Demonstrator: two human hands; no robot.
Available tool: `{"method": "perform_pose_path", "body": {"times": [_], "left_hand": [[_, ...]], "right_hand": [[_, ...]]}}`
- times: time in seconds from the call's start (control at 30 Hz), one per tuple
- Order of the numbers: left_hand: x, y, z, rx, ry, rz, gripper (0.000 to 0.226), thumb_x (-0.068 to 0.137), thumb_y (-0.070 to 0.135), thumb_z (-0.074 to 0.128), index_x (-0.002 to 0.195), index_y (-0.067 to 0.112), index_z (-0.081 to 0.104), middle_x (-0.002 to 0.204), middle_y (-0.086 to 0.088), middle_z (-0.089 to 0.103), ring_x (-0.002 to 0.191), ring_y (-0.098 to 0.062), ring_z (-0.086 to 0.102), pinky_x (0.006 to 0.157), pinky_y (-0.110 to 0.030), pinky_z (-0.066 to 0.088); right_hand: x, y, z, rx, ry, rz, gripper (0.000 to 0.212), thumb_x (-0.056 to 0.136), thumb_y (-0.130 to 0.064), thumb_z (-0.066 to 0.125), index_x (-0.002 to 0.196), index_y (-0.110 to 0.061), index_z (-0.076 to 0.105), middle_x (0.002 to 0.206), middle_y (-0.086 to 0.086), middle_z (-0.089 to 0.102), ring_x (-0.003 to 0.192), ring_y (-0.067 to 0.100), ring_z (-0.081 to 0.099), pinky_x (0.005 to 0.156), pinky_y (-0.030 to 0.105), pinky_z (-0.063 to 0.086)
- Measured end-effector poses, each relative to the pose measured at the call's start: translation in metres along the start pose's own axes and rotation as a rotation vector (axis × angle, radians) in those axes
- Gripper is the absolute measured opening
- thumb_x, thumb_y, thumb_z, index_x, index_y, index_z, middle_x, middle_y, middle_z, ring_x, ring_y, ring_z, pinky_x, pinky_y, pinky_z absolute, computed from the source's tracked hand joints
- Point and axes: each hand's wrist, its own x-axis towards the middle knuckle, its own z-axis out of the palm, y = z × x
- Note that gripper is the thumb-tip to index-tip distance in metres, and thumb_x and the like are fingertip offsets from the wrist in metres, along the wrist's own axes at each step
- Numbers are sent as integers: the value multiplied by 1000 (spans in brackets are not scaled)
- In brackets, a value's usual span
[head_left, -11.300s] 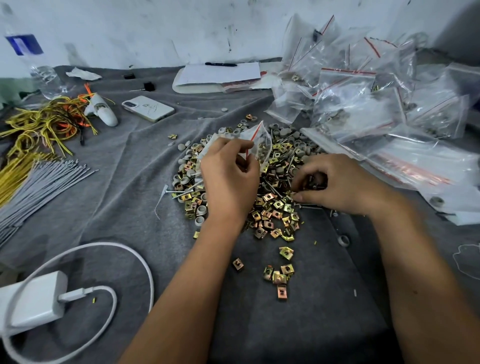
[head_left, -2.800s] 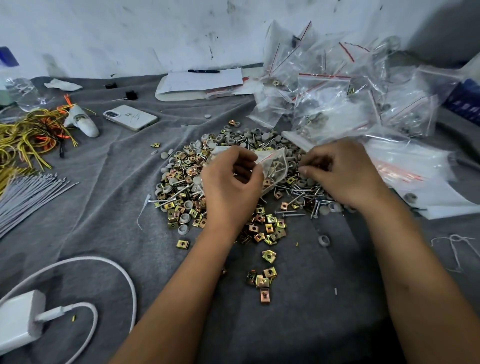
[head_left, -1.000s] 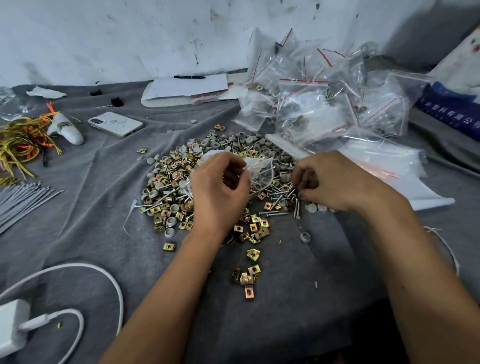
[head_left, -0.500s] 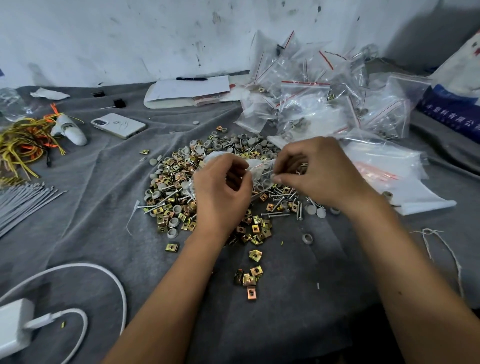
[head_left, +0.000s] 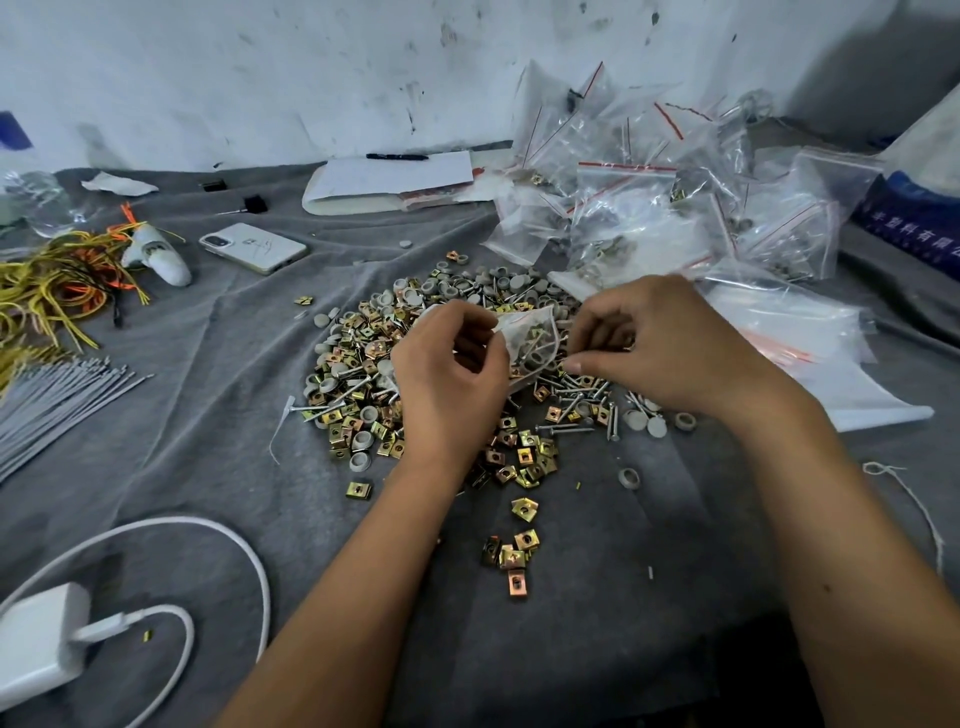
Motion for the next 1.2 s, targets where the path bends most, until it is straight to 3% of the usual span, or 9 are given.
{"method": "perform_pose_path", "body": {"times": [0.1, 0.23, 0.47, 0.63, 0.7, 0.8, 0.9, 1.1, 1.2], "left_hand": [[0, 0, -1, -5, 14, -21, 8, 85, 6, 72, 89, 12, 71, 81, 5, 68, 72, -9, 65, 65, -16, 51], [0, 0, -1, -8, 23, -35, 8, 86, 5, 72, 88, 12, 71, 80, 5, 68, 71, -9, 65, 64, -13, 50], [1, -2, -1, -34, 13, -55, 8, 86, 6, 72, 89, 13, 71, 80, 5, 68, 71, -11, 65, 64, -16, 51], [0, -1, -1, -46, 0, -55, 10, 86, 7, 72, 89, 16, 71, 79, 8, 68, 71, -10, 66, 64, -18, 53], [0, -1, -1, -44, -7, -52, 10, 86, 8, 72, 89, 17, 71, 79, 9, 68, 71, -10, 66, 65, -18, 53], [0, 0, -2, -45, -11, -50, 11, 86, 7, 72, 88, 18, 70, 78, 10, 67, 71, -9, 65, 64, -15, 51], [1, 0, -1, -39, -16, -51, 11, 86, 7, 73, 88, 17, 70, 77, 9, 68, 70, -8, 65, 64, -16, 51], [0, 0, -2, -43, -27, -51, 7, 86, 7, 72, 89, 13, 71, 78, 6, 68, 70, -12, 66, 63, -24, 55], [0, 0, -1, -40, -36, -39, 5, 86, 8, 72, 89, 12, 71, 77, 6, 69, 69, -11, 66, 64, -29, 57]], "right_hand": [[1, 4, 3, -86, -208, 67, 19, 79, -14, 88, 80, -29, 77, 72, -13, 72, 67, -3, 68, 68, 26, 56], [0, 6, 13, -231, -304, 138, 22, 76, -21, 90, 90, -34, 78, 75, -14, 69, 67, -1, 63, 61, 24, 47], [4, 6, 18, -367, -295, 268, 19, 76, -28, 90, 87, -28, 75, 80, -13, 64, 72, 3, 57, 56, 23, 38], [5, 0, 23, -502, -314, 258, 10, 88, -21, 78, 81, -14, 76, 81, 3, 73, 76, 19, 68, 67, 35, 57], [4, 0, 23, -520, -315, 258, 10, 89, -19, 76, 82, -12, 75, 83, 6, 73, 78, 22, 68, 70, 38, 58], [0, 0, 16, -482, -282, 289, 18, 83, -22, 84, 88, -21, 68, 88, -1, 67, 82, 20, 64, 68, 31, 51], [-2, -4, 12, -486, -268, 311, 26, 73, -16, 90, 89, -22, 71, 87, 1, 68, 80, 23, 67, 73, 36, 58], [-2, -5, 14, -456, -276, 235, 33, 77, -5, 76, 100, -27, 69, 87, -7, 65, 82, 16, 65, 71, 30, 55], [-5, -1, 13, -315, -222, 223, 39, 75, -2, 78, 102, -27, 67, 80, -7, 67, 72, 12, 66, 65, 35, 58]]}}
